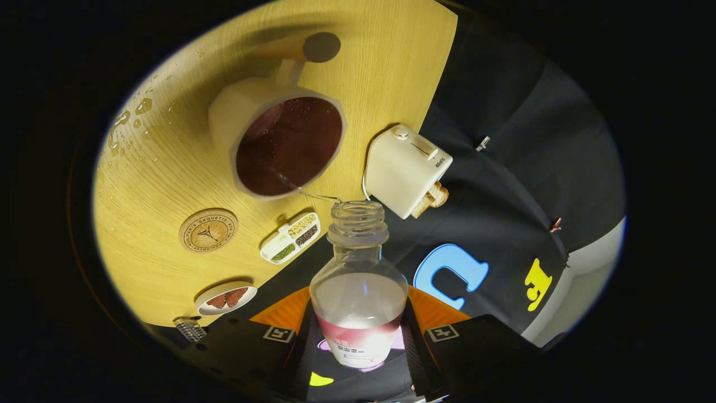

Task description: Take the bottle from table, then pour the juice into the cup, finally place the bottle on the coaster

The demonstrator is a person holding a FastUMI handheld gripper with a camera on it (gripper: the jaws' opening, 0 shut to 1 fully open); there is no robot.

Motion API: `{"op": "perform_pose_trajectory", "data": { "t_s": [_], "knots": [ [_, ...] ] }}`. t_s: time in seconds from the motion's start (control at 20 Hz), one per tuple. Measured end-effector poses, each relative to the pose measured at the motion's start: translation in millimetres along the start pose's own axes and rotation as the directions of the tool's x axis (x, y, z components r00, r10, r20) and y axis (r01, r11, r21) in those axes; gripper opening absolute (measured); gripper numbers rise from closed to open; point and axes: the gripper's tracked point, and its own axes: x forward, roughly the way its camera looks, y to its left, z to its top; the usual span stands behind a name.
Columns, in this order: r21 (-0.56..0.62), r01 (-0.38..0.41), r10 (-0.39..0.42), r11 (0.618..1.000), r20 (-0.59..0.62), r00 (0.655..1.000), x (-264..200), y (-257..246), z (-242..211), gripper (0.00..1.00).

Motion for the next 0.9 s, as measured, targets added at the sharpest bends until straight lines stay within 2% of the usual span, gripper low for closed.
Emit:
{"op": "perform_pose_trajectory", "data": {
  "t_s": [0.9],
  "knots": [
    [0.003,-0.006,0.006,1.0,0.016,1.0,-0.8,0.9,4.1,0.7]
  ]
}}
